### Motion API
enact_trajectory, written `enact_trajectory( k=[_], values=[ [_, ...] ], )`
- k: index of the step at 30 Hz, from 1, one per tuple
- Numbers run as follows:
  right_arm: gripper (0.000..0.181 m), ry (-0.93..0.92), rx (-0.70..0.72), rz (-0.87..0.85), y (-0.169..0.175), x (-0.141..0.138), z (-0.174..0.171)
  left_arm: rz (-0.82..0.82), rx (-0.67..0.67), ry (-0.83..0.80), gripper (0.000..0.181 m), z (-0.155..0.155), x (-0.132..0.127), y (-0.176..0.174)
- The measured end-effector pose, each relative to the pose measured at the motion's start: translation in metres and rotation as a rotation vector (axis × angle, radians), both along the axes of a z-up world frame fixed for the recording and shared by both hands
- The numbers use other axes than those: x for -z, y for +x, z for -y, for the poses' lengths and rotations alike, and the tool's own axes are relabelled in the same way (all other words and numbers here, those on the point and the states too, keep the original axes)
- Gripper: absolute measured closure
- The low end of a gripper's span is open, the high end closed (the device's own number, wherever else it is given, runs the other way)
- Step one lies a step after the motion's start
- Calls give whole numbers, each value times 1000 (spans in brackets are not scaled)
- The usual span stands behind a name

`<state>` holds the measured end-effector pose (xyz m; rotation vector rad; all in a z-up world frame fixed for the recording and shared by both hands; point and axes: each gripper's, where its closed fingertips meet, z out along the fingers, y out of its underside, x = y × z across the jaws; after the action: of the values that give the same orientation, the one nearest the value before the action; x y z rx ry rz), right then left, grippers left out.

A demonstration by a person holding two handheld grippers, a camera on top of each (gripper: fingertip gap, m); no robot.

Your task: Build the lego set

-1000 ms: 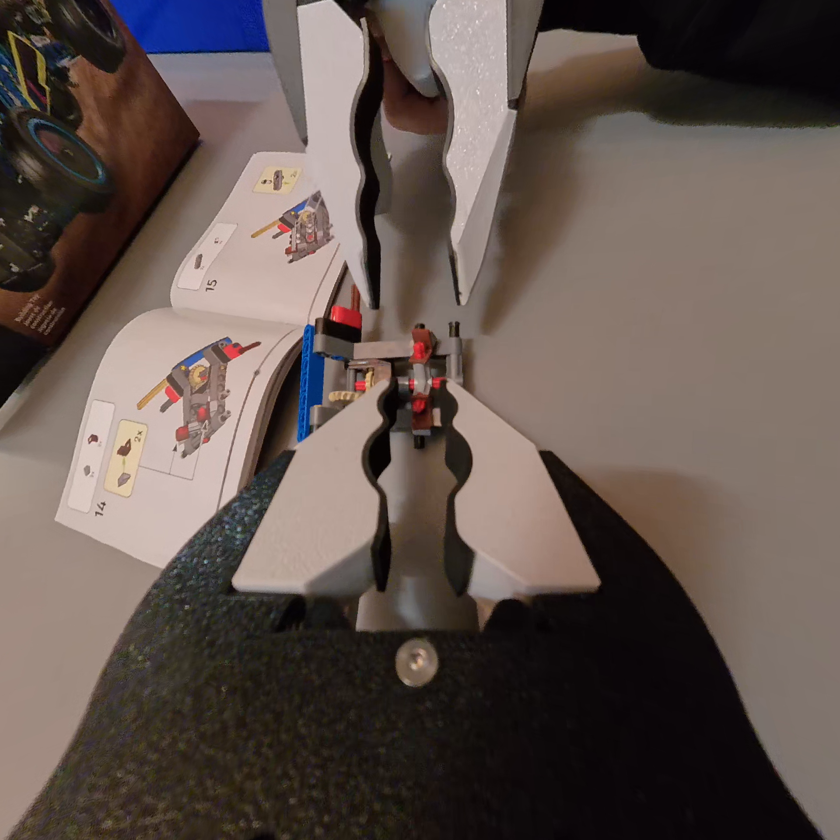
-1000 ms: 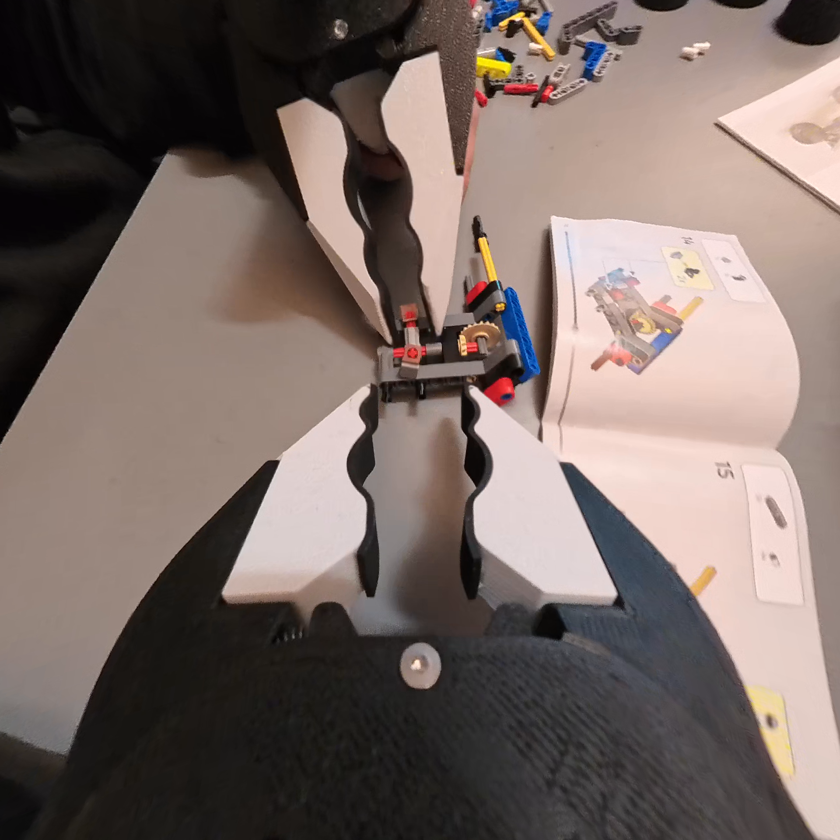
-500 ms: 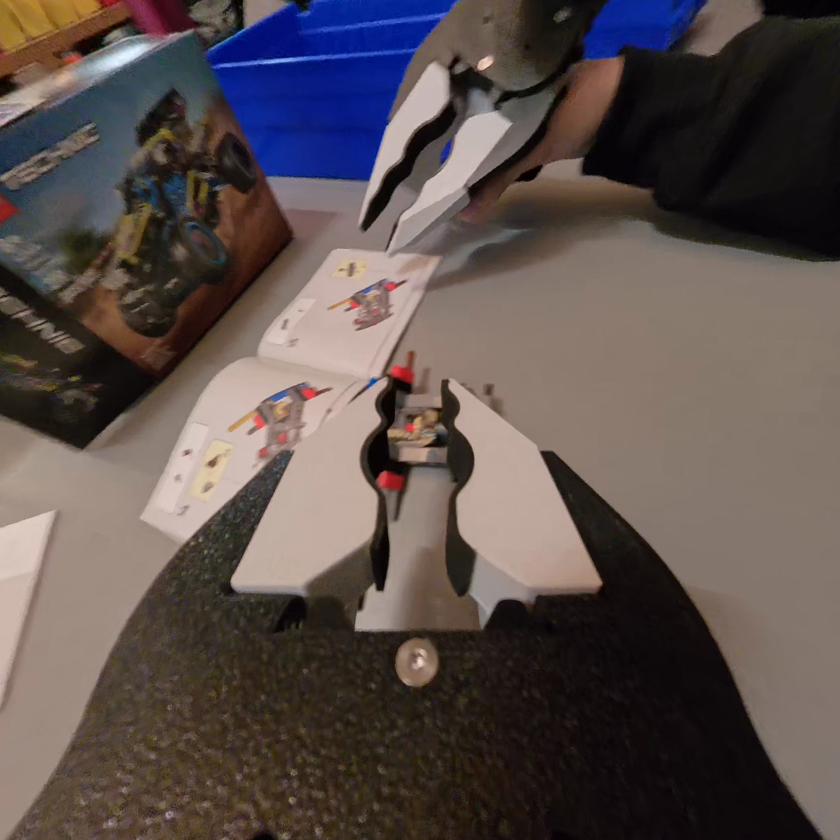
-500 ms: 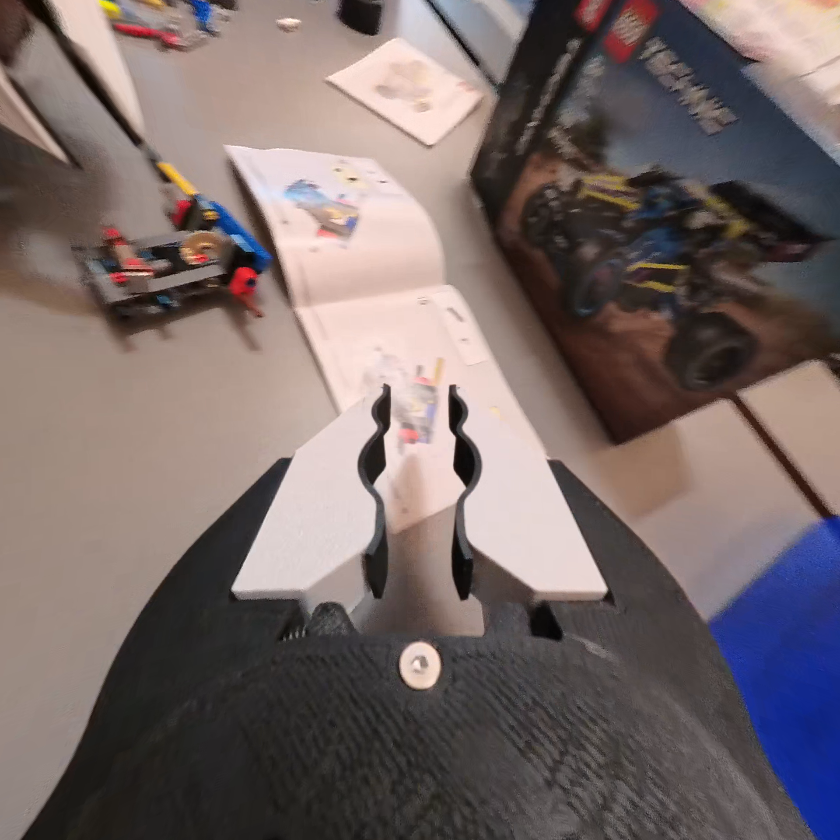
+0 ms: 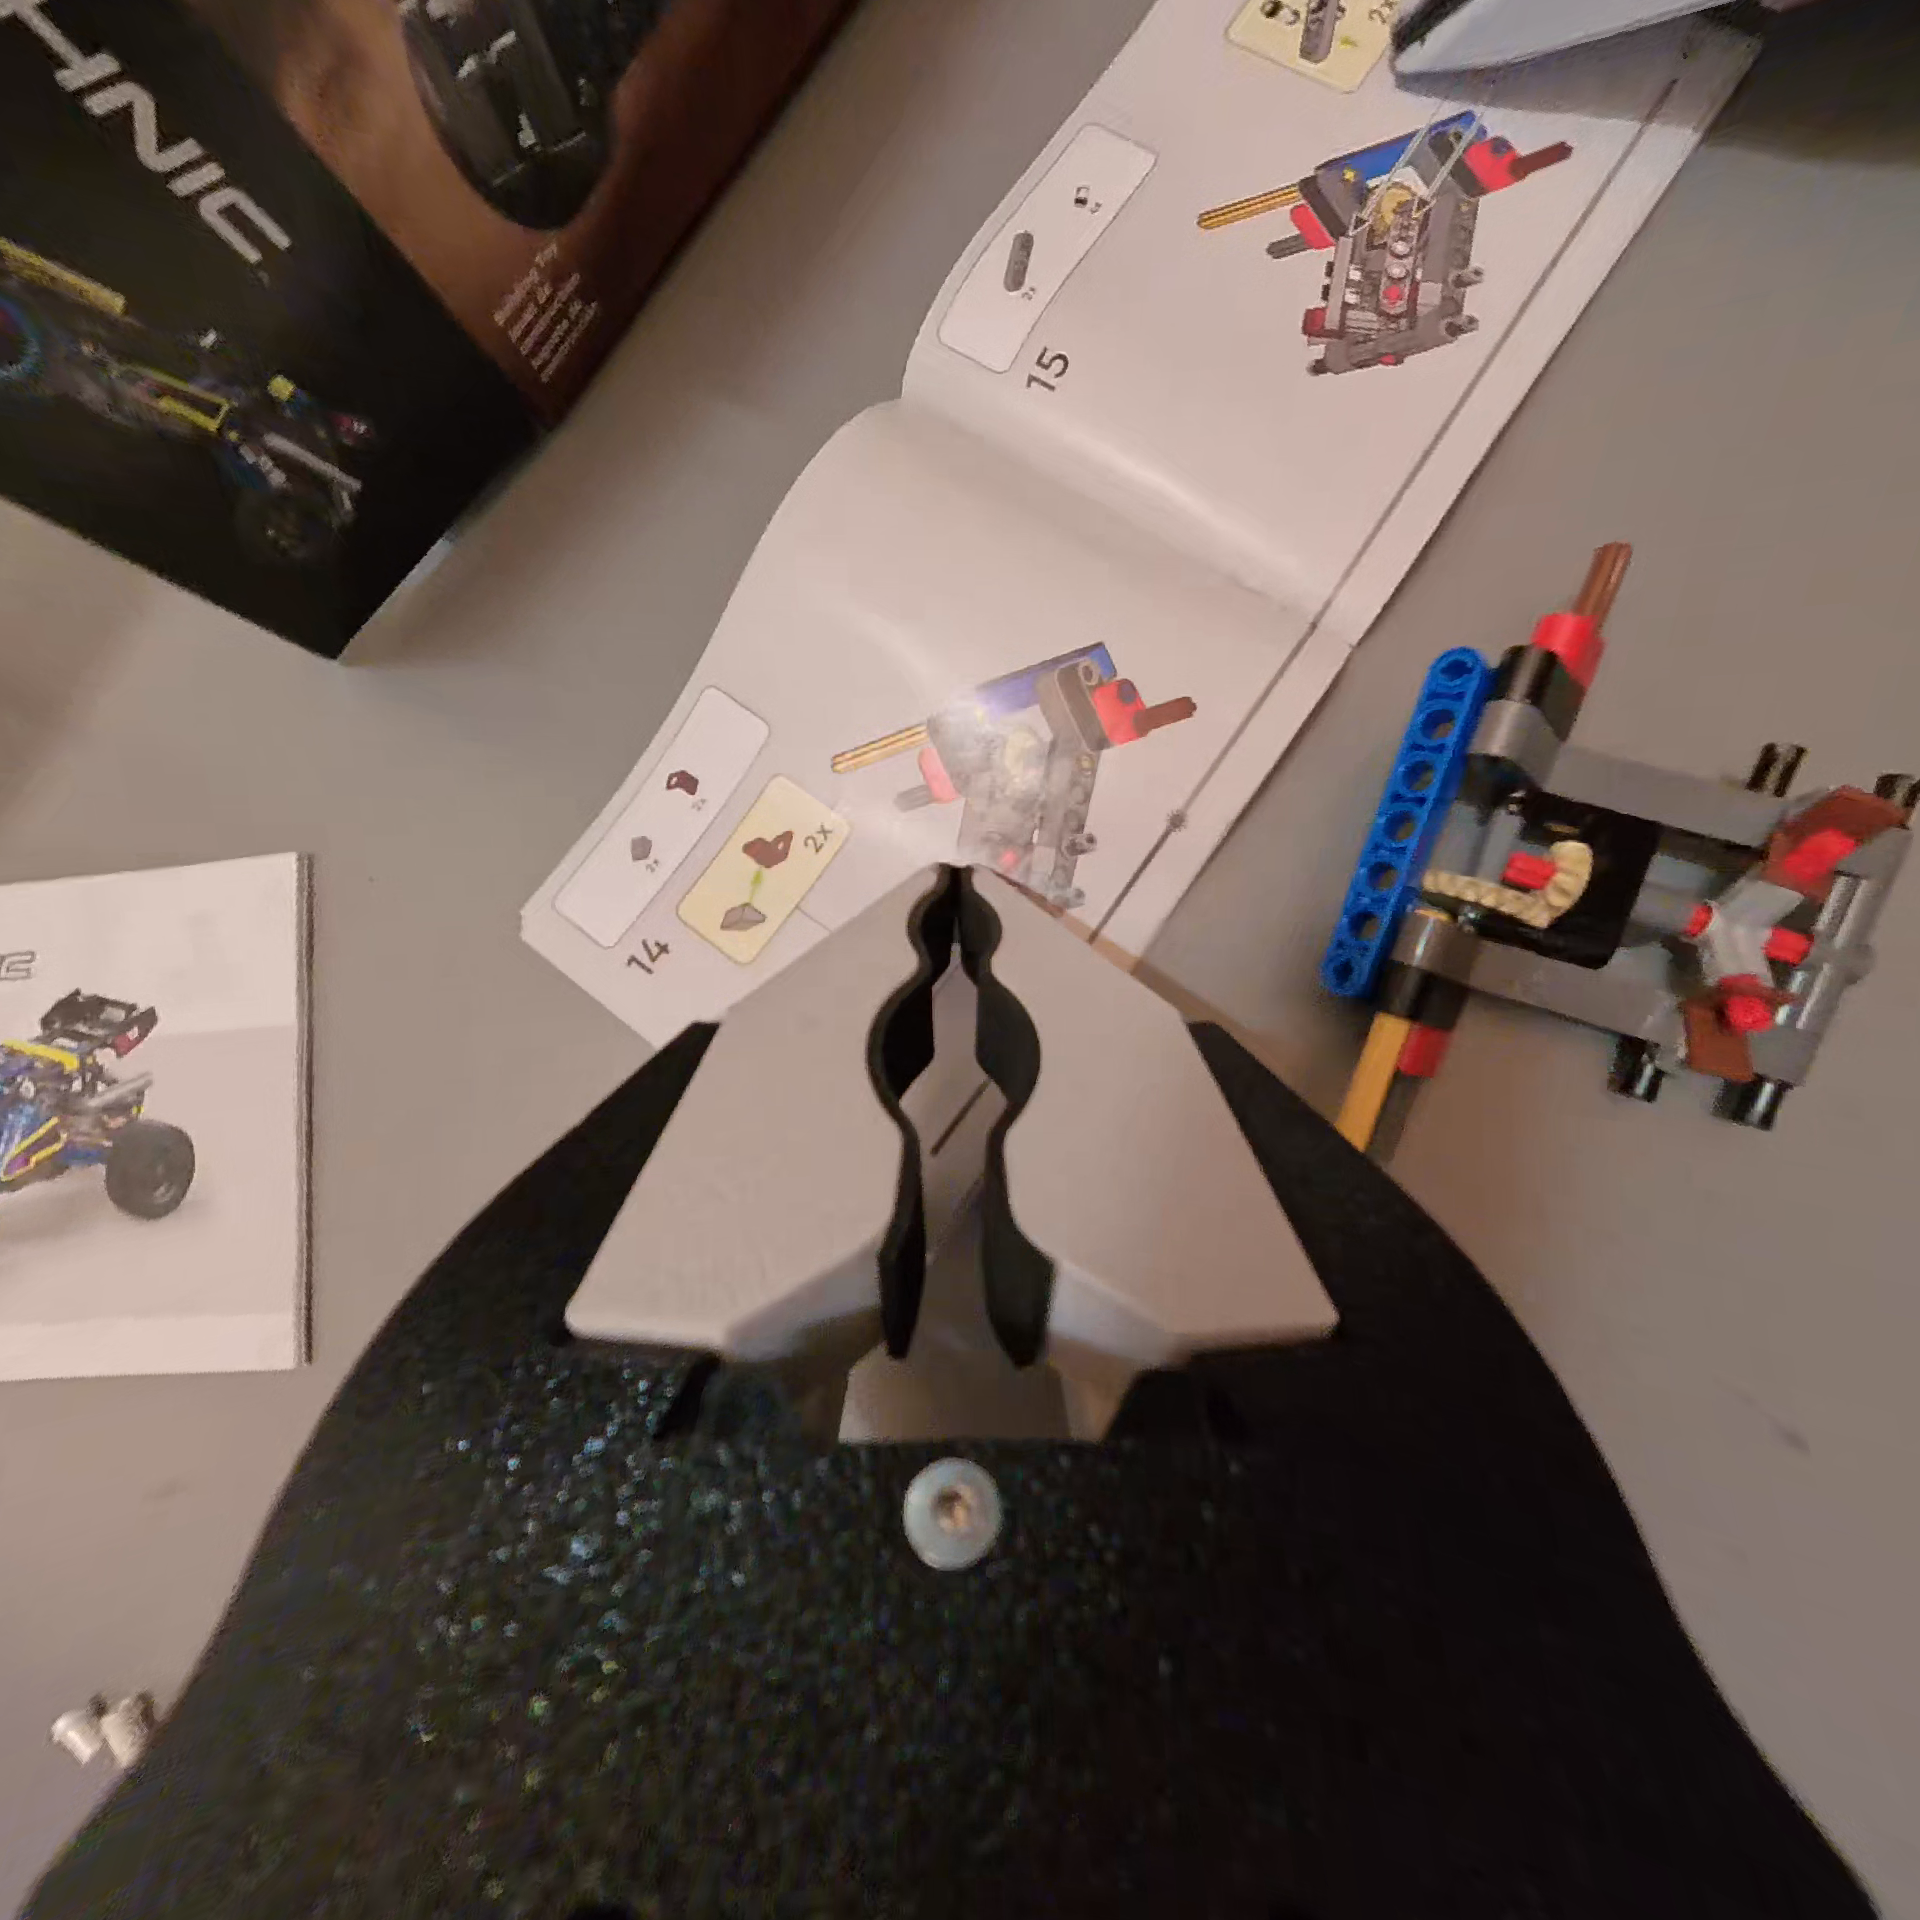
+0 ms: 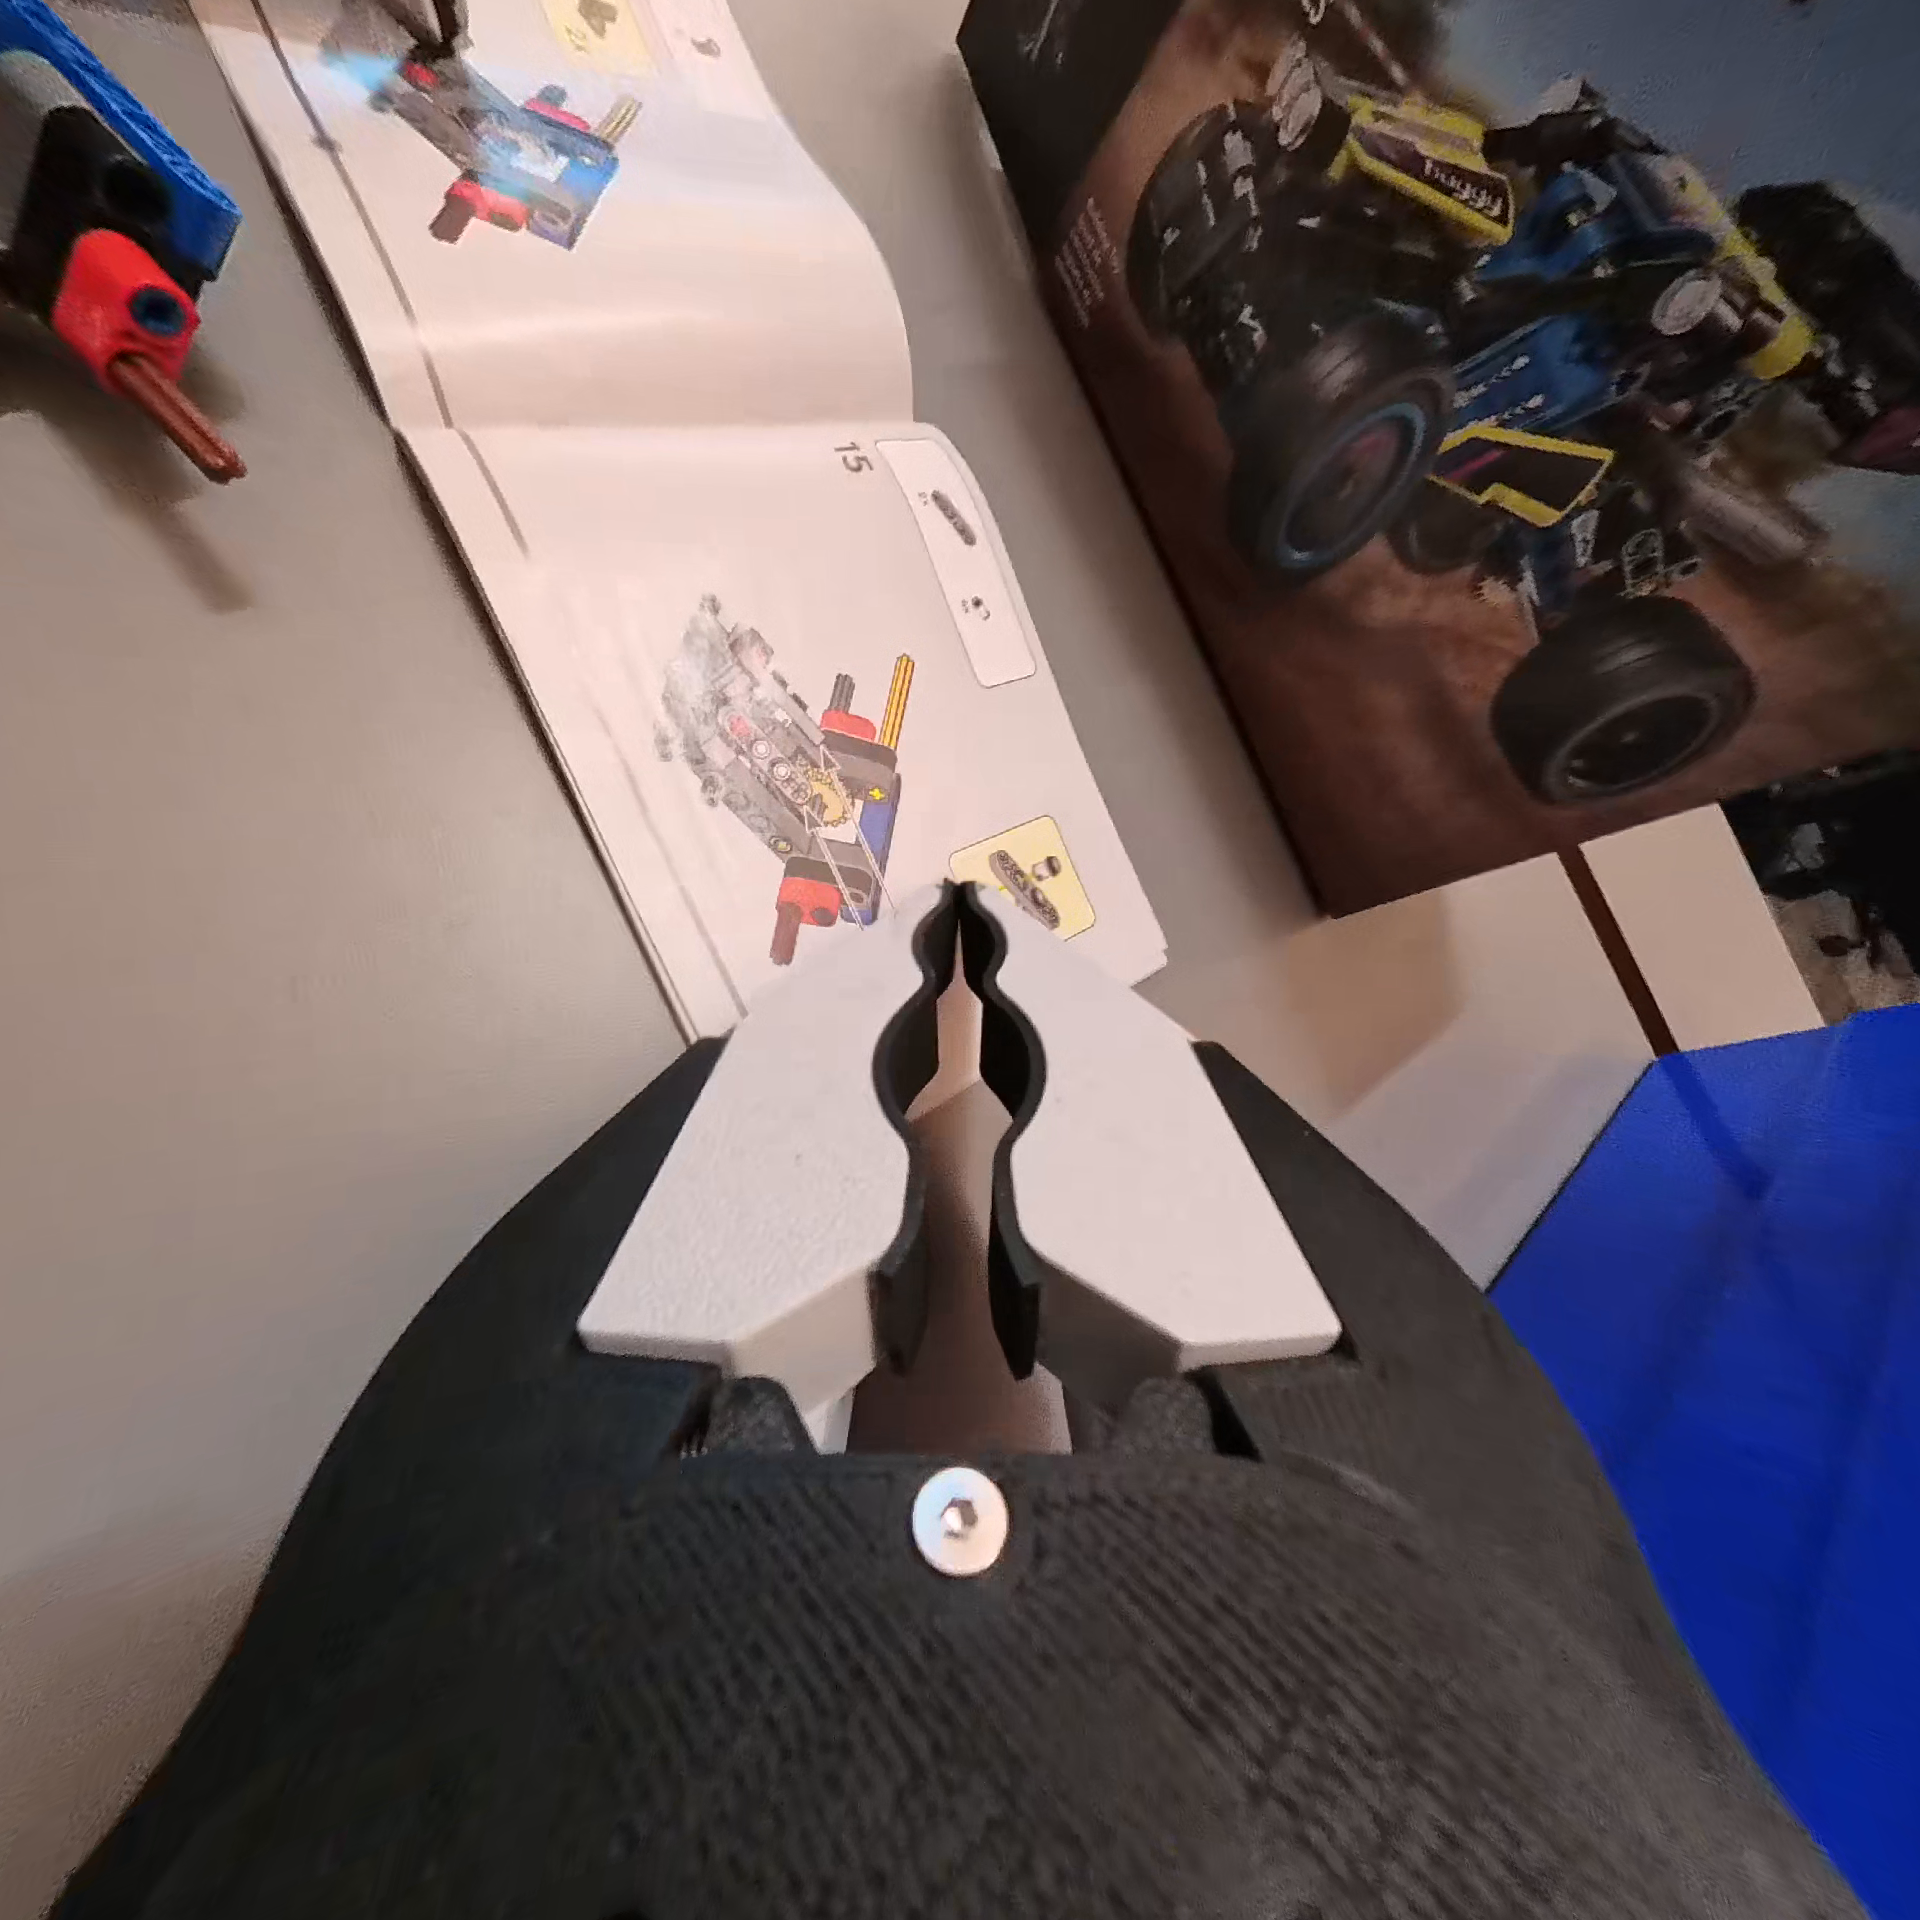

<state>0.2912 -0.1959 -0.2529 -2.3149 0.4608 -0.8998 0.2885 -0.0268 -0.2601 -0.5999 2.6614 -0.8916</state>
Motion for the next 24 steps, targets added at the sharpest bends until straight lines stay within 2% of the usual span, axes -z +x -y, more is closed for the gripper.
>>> enact_trajectory(
  k=[4,9,13,16,18,22,24],
  values=[
    [181,16,-6,-21,2,1,-3,10,-29,-2,181,-11,0,5],
    [181,5,-4,-12,2,0,-3,18,-85,-99,180,-15,-5,8],
    [181,27,51,97,8,-19,8,144,-136,-262,180,-33,-56,10],
    [179,170,111,172,13,-44,17,217,-217,-368,180,-69,-95,8],
    [173,288,131,193,13,-55,20,245,-277,-411,179,-101,-111,1],
    [153,404,162,207,16,-64,27,293,-485,-352,166,-188,-123,-14],
    [148,436,182,255,17,-72,32,320,-609,-299,157,-236,-124,-25]
  ],
)
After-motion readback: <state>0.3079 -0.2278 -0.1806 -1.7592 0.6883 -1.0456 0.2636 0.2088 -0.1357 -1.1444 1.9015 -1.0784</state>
